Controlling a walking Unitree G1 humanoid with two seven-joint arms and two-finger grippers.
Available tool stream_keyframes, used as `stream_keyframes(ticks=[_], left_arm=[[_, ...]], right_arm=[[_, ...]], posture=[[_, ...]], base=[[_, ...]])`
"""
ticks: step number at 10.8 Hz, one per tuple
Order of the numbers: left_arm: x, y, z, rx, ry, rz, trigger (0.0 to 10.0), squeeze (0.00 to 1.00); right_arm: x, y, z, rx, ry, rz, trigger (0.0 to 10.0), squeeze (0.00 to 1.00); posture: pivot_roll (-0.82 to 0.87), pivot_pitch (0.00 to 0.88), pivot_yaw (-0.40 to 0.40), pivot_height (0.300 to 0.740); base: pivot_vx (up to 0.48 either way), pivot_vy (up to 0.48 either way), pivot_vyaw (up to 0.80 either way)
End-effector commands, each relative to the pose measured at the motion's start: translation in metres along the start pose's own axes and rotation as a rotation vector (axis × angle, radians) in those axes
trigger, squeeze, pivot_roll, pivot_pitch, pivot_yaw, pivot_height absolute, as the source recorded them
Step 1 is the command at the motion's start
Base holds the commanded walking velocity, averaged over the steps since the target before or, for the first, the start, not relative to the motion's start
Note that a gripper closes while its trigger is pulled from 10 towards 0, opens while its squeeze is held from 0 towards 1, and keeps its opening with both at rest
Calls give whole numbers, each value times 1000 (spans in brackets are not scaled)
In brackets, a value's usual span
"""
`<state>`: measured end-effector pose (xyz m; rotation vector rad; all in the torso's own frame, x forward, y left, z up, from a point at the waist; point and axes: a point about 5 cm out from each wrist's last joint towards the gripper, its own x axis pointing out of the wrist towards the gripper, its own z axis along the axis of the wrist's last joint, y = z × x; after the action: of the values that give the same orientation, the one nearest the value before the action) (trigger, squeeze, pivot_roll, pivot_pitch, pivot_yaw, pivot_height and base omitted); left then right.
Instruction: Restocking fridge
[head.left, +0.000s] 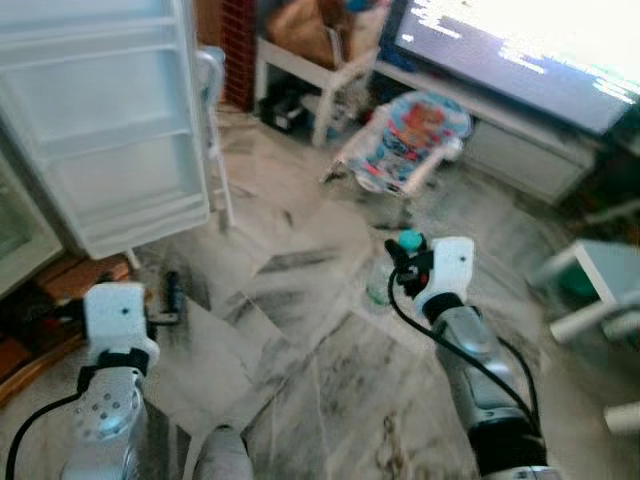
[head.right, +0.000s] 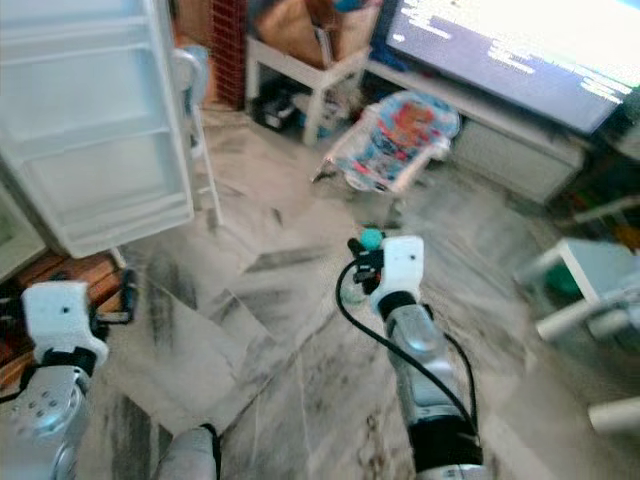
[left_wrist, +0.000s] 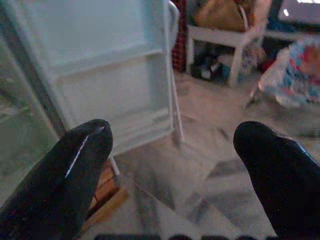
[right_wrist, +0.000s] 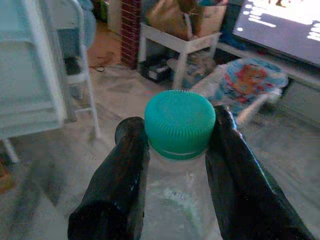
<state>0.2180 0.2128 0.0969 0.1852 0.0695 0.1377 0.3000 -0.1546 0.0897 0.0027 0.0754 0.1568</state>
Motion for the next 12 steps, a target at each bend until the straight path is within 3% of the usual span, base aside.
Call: stream_keyframes(ticks=[1,2,5,7,9,12], left_arm=[[-2,-6,-3,5,23,-55,10000,0],[-1,-9,-3,9,27,-80,10000,0],[31,-41,18,72,-23,-324,10000,0],[44,-59,36,78,-92,-394,10000,0],[30,-52,21,53,-25,-324,10000,0],[-4,-29,-6,36,113,-153,10000,0]], right_arm=[[-8,-15,2,-17,-11,-72,10000,0],[-12,-18,-1,-20,-6,-95,10000,0],[-37,-31,-6,-15,-10,-244,10000,0],[-42,-38,0,-40,-40,-279,10000,0],[-47,-42,4,-17,-54,-335,10000,0],[-60,-28,14,-56,-57,-235,10000,0]], posture=[[223,123,-97,740],[219,124,-91,740],[122,128,-2,740],[97,154,11,740],[97,156,-10,740],[109,124,-35,740]], base=[[0,0,0],[0,0,0],[0,0,0],[0,0,0],[0,0,0],[0,0,0]])
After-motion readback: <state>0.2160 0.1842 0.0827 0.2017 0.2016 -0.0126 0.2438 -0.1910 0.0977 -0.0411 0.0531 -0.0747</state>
